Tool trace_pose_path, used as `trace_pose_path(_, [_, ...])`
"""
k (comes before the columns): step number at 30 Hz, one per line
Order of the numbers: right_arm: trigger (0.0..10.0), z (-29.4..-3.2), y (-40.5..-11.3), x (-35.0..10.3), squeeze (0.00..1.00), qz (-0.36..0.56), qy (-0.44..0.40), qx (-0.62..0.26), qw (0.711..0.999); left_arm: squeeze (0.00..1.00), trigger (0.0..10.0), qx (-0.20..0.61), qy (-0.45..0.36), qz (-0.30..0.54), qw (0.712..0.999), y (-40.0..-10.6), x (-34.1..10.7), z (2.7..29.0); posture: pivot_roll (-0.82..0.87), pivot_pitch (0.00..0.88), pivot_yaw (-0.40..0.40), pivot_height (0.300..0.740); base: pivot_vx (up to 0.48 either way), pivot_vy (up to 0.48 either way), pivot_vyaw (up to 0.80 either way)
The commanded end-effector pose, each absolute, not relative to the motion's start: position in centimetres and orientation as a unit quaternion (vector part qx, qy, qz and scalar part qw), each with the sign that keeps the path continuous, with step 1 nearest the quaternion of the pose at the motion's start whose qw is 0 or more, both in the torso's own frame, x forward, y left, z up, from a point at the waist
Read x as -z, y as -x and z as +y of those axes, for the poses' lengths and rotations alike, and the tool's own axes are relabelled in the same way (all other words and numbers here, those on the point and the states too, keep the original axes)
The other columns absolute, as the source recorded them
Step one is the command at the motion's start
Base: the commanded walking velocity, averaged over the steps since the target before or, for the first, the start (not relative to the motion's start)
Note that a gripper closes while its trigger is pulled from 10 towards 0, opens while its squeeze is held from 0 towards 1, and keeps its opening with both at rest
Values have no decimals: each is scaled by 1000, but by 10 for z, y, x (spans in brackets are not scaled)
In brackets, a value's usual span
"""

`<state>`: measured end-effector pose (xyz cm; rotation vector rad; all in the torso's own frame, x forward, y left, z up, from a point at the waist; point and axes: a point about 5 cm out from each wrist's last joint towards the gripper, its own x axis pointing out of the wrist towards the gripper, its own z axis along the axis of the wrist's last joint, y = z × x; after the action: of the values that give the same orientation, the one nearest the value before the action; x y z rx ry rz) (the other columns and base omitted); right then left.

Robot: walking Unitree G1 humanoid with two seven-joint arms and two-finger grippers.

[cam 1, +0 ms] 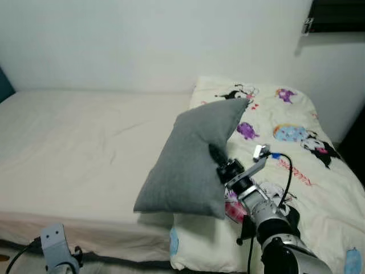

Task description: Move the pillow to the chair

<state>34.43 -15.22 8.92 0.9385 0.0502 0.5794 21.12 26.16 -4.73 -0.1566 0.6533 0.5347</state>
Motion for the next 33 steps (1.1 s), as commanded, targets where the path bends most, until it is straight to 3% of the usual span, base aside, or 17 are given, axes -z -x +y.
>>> trace_pose_path(1, [0,-151,-348,-101,0,-7,-438,-296,849,0,10000,-261,76,325,906,-207,50,263,88,0,43,671,0,0,0])
trace_pose_path(17, [0,-142,-338,-80,0,51,-390,-296,871,0,10000,-254,82,354,896,-197,59,257,91,0,43,736,-328,0,0])
trace_pose_path(24, [0,-132,-325,-53,0,140,-250,-305,908,0,10000,-248,73,366,894,-193,62,254,92,0,39,740,0,0,0])
trace_pose_path(25, [5765,-131,-321,-45,0,165,-212,-299,916,0,10000,-246,71,370,893,-191,63,254,96,0,35,740,0,0,0])
trace_pose_path(26, [10000,-132,-319,-40,0,176,-202,-289,919,0,10000,-245,69,375,891,-189,65,254,97,0,34,740,0,0,0])
trace_pose_path(33, [10000,-142,-307,-22,0,205,-153,-254,933,0,10000,-238,61,407,880,-175,73,250,101,0,29,740,0,0,214])
